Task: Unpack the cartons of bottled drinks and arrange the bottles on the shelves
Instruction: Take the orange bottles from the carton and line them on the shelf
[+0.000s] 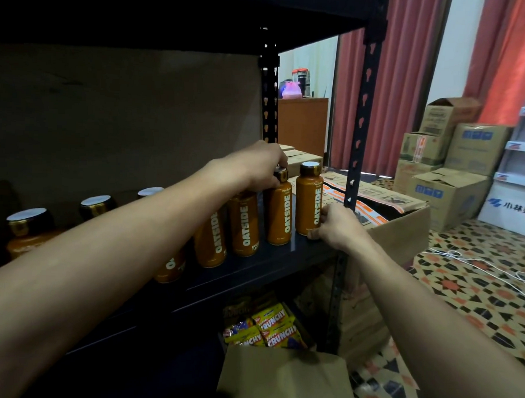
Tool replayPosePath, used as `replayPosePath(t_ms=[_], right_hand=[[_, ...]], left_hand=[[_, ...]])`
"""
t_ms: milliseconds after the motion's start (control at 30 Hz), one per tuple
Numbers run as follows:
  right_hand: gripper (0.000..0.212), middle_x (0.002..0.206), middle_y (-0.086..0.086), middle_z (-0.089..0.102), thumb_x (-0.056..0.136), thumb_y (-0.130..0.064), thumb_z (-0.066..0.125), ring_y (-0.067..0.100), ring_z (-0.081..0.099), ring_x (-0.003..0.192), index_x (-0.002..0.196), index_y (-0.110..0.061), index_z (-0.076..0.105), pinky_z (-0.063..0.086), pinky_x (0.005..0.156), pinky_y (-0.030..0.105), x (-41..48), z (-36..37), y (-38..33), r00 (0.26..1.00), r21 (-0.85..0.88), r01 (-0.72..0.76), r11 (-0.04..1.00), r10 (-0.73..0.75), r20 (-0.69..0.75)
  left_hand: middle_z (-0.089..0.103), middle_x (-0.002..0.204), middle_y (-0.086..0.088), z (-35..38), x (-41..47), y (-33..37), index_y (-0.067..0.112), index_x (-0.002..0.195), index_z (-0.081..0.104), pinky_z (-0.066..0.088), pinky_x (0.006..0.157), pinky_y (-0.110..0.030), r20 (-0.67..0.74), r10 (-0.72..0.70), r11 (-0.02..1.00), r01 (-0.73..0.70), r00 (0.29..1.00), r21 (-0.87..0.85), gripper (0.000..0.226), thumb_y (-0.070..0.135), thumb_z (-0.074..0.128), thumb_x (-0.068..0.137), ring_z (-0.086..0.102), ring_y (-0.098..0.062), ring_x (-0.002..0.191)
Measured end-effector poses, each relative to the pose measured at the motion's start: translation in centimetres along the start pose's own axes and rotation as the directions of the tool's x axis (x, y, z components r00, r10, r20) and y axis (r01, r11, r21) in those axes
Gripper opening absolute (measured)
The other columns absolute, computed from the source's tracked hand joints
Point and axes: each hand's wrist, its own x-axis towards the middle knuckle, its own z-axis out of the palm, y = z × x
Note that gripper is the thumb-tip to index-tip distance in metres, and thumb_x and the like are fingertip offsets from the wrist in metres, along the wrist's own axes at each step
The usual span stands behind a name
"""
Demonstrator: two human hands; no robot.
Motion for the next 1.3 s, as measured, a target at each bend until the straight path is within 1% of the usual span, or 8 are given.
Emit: replayPosePath(t_ms=[167,333,467,567,867,1000,1167,1300], right_hand=[[0.058,0.130,0.005,0.063,0.082,-0.013,0.080,0.026,0.057,0.127,0.135,-0.017,0.056,0.048,0.105,0.050,-1.3,-0.1,0.7,1.000,0.046,-0.006,0.999,0.006,-0.013],[0.070,0.148,0.009,0.052,0.090,-0.014,0.074,0.027,0.051,0.134,0.151,-0.015,0.041,0.045,0.107,0.042,-4.8,0.4,1.7,0.997,-0.032,0.070,0.997,-0.071,-0.037],[0.061,0.143,0.009,0.058,0.090,-0.019,0.072,0.025,0.056,0.130,0.146,-0.013,0.048,0.048,0.106,0.040,-7.8,1.0,2.5,0.992,-0.103,0.107,0.989,-0.113,-0.052],[0.057,0.141,0.008,0.059,0.090,-0.020,0.071,0.023,0.055,0.131,0.144,-0.015,0.051,0.046,0.109,0.040,-10.9,1.6,2.6,0.991,-0.143,0.119,0.983,-0.126,-0.036],[0.049,0.139,0.003,0.061,0.095,-0.025,0.069,0.019,0.056,0.129,0.141,-0.015,0.056,0.044,0.104,0.029,-20.4,6.5,5.3,0.988,-0.170,0.150,0.974,-0.144,0.048],[0.049,0.138,0.004,0.061,0.096,-0.028,0.066,0.020,0.055,0.128,0.142,-0.017,0.055,0.042,0.093,0.025,-22.4,9.2,7.9,0.987,-0.259,0.138,0.956,-0.112,0.112],[0.048,0.141,0.009,0.057,0.097,-0.026,0.065,0.024,0.055,0.127,0.142,-0.014,0.052,0.044,0.095,0.028,-22.5,12.5,11.9,0.963,-0.403,0.107,0.909,0.006,0.269],[0.043,0.129,0.005,0.061,0.096,-0.024,0.066,0.022,0.060,0.118,0.138,-0.017,0.055,0.047,0.085,0.027,-22.3,14.7,14.0,0.925,-0.424,0.051,0.904,0.117,0.361]], left_hand=[[0.053,0.139,-0.008,0.5,-1.3,0.3,0.020,0.141,0.051,0.049,0.093,-0.035,-0.048,-0.003,1.000,0.004,0.999,0.018,0.048,0.020,0.064,0.094,0.055,-0.026,0.122],[0.054,0.138,-0.007,1.2,-4.3,0.9,0.017,0.141,0.048,0.046,0.096,-0.038,-0.175,0.037,0.999,-0.033,0.984,0.022,0.045,0.027,0.058,0.098,0.053,-0.025,0.125],[0.039,0.154,-0.006,2.1,-7.7,1.2,0.016,0.146,0.042,0.038,0.111,-0.043,-0.315,0.091,0.995,-0.097,0.945,-0.005,0.056,0.034,0.059,0.096,0.039,-0.026,0.140],[0.046,0.147,-0.002,3.7,-11.6,1.5,0.016,0.141,0.048,0.043,0.107,-0.040,-0.349,0.137,0.979,-0.181,0.927,-0.094,0.053,0.036,0.062,0.094,0.046,-0.021,0.134],[0.058,0.135,-0.001,15.6,-22.8,-1.2,0.020,0.136,0.055,0.047,0.101,-0.039,0.067,0.064,0.967,-0.045,0.996,-0.252,0.051,0.042,0.065,0.091,0.054,-0.021,0.124],[0.063,0.129,-0.006,20.9,-25.6,-2.2,0.015,0.133,0.058,0.048,0.099,-0.038,0.225,0.054,0.953,0.017,0.973,-0.301,0.050,0.039,0.067,0.090,0.058,-0.024,0.120],[0.061,0.131,-0.005,26.7,-27.0,-2.5,0.015,0.135,0.056,0.049,0.098,-0.038,0.411,0.058,0.957,0.066,0.910,-0.283,0.050,0.038,0.066,0.092,0.058,-0.020,0.119],[0.060,0.132,-0.005,30.0,-27.8,-2.3,0.016,0.138,0.053,0.046,0.095,-0.031,0.534,0.070,0.956,0.097,0.843,-0.279,0.050,0.036,0.065,0.093,0.057,-0.020,0.119]])
